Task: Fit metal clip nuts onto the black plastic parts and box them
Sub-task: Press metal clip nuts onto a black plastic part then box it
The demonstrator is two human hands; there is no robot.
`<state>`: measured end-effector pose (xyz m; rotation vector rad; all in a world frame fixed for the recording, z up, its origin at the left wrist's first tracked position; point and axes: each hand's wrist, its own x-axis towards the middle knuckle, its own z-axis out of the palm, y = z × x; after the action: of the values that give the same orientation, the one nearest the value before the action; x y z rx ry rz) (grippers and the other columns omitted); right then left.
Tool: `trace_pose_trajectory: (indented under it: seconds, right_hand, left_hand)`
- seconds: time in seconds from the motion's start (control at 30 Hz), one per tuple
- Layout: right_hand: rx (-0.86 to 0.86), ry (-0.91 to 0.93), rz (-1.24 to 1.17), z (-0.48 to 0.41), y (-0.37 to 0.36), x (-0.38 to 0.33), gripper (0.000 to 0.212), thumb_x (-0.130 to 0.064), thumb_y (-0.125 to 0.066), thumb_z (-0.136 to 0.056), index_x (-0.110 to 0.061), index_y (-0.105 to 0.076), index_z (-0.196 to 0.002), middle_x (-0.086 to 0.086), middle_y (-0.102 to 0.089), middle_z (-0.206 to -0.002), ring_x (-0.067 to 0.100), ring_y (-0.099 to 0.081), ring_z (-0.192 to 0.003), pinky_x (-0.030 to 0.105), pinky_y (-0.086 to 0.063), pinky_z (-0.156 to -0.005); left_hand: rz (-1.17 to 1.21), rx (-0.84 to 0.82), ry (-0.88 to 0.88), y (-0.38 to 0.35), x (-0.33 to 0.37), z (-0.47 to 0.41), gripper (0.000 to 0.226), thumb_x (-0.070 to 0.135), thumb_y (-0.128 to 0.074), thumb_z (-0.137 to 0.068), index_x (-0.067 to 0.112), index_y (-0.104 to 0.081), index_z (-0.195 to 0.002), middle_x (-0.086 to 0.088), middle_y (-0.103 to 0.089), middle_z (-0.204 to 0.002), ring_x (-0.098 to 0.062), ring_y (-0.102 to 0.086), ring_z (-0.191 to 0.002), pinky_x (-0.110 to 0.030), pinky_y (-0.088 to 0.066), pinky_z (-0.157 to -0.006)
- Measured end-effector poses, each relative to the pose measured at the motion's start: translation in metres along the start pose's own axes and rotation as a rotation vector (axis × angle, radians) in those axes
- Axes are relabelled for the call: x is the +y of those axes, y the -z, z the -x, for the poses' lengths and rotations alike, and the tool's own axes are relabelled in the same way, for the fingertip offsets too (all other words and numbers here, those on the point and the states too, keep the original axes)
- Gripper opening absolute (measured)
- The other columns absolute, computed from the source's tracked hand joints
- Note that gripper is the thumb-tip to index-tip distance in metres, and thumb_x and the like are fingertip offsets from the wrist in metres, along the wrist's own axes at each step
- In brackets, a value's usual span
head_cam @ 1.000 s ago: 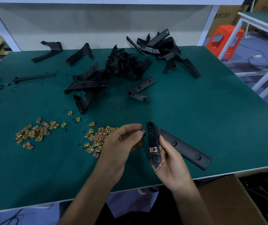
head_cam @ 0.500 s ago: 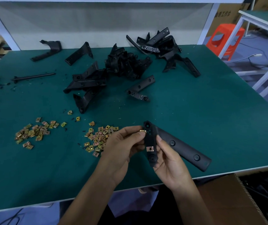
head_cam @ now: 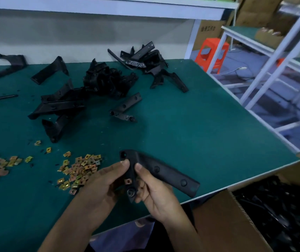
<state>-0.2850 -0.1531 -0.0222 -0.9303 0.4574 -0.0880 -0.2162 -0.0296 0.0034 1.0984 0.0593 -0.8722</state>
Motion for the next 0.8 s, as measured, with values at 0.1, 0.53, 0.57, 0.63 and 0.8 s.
trace_pose_trajectory:
  seconds: [0.1,0.53,0.57,0.63,0.8]
  right_hand:
    - [0.011,-0.009,0.007,0.010,0.002,-0.004,0.026,-0.039,-0.079,-0.077,-0.014,-0.080,-0.085,0.004,-0.065,-0.064,0.010,-0.058,-0.049,0.022,-0.046,-0.044]
    - [0.864,0.399,-0.857,0.136,0.226,-0.091,0.024,-0.020,-0.066,-0.096,-0.001,-0.060,-0.109,0.010,-0.063,-0.101,0.014,-0.067,-0.085,0.018,-0.059,-0.071]
    - [0.943,0.452,-0.942,0.141,0.242,-0.093,0.035,-0.022,-0.064,-0.099,0.002,-0.056,-0.124,0.015,-0.061,-0.118,0.019,-0.066,-0.103,0.023,-0.058,-0.086]
    - [1.010,0.491,-0.883,0.145,0.255,-0.088,0.038,-0.021,-0.060,-0.103,0.000,-0.052,-0.133,0.016,-0.057,-0.131,0.021,-0.062,-0.109,0.027,-0.053,-0.094]
    - [0.937,0.345,-0.152,0.097,0.209,-0.087,0.036,-0.039,-0.063,-0.099,-0.024,-0.059,-0.066,-0.003,-0.052,-0.064,0.008,-0.049,-0.053,0.027,-0.039,-0.055]
  left_hand:
    - [-0.102,0.006,-0.039,0.001,-0.002,-0.003,0.050,0.034,-0.076,-0.073,-0.002,-0.072,-0.108,-0.028,-0.070,-0.097,-0.036,-0.068,-0.074,-0.043,-0.055,-0.060]
    - [-0.836,-0.220,-0.170,-0.038,-0.022,-0.002,0.030,0.046,-0.055,-0.071,0.058,-0.071,-0.094,0.019,-0.076,-0.101,-0.016,-0.070,-0.097,-0.029,-0.058,-0.071]
    - [-0.829,-0.220,-0.158,-0.038,-0.020,0.001,0.030,0.045,-0.056,-0.071,0.057,-0.072,-0.093,0.019,-0.076,-0.102,-0.015,-0.071,-0.097,-0.033,-0.056,-0.071]
    - [-0.793,-0.186,-0.133,-0.038,-0.018,0.004,0.029,0.046,-0.058,-0.069,0.054,-0.073,-0.093,0.017,-0.076,-0.101,-0.010,-0.072,-0.092,-0.033,-0.051,-0.075]
    - [-0.696,-0.045,-0.053,-0.025,-0.011,0.017,0.024,0.052,-0.060,-0.076,0.048,-0.075,-0.095,0.015,-0.076,-0.102,0.000,-0.070,-0.084,-0.031,-0.049,-0.080]
